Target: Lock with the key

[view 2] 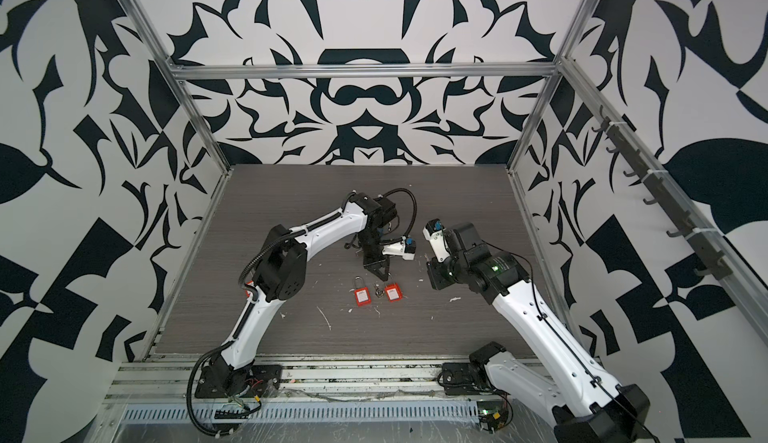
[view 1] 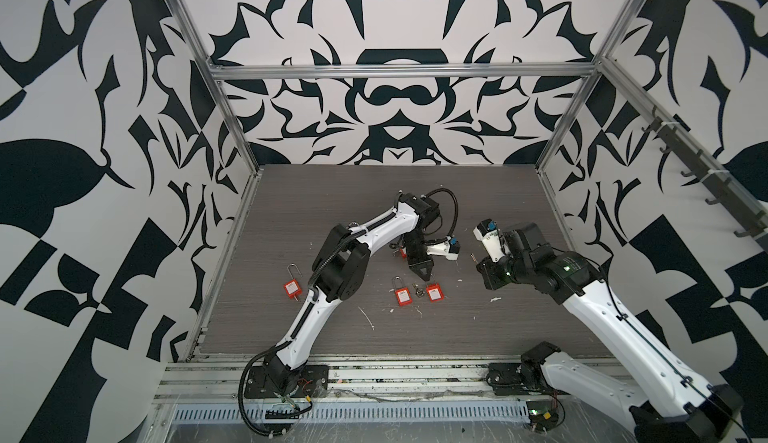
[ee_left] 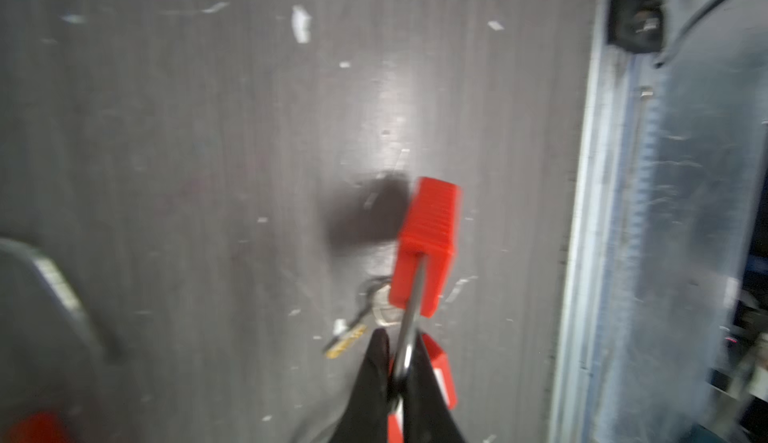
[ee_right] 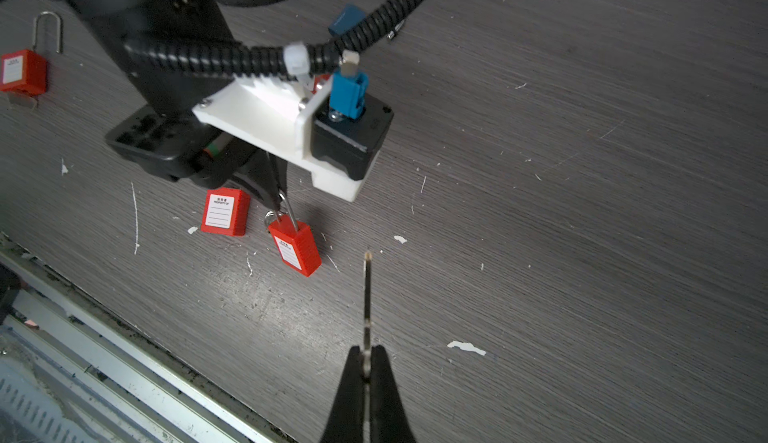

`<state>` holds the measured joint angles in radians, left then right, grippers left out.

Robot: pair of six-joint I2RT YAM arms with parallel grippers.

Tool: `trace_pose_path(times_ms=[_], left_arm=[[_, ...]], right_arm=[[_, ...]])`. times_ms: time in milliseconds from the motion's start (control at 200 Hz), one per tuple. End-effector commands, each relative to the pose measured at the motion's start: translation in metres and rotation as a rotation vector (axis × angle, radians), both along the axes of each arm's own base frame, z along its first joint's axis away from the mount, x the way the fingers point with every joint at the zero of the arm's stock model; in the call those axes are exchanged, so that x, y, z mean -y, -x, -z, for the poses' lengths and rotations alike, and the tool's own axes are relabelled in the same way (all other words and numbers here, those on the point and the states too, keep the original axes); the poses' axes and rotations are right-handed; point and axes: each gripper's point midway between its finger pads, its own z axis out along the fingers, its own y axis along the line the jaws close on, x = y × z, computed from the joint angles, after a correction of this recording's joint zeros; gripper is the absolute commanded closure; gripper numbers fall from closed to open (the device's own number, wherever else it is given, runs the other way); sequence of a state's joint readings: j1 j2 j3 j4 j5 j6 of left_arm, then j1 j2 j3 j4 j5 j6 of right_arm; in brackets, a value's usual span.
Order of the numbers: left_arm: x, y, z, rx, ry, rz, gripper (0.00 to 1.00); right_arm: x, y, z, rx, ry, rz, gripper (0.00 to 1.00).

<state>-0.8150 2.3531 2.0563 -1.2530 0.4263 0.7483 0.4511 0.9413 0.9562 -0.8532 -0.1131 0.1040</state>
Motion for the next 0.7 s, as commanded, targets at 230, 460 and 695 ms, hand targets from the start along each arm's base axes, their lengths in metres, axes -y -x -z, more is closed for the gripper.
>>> trace_pose_path(times_ms=[230,460,695], left_arm=[[0.005,-0.026,0.037,0.12,-0.054,-0.014,0.85],[0.004,-0.023,0.033,0.121,-0.04,0.02,0.85],[0.003,-0.008,0.016,0.084,0.017,0.068,0.85]], right_arm=[[0.0,-0.011,-0.009,0.001,-0.068,0.133,1.0],[-0.003,-0.013,-0.003,-0.023,-0.083,0.15,1.0],[-0.004,-0.013,0.005,-0.032,-0.076,0.149,1.0]])
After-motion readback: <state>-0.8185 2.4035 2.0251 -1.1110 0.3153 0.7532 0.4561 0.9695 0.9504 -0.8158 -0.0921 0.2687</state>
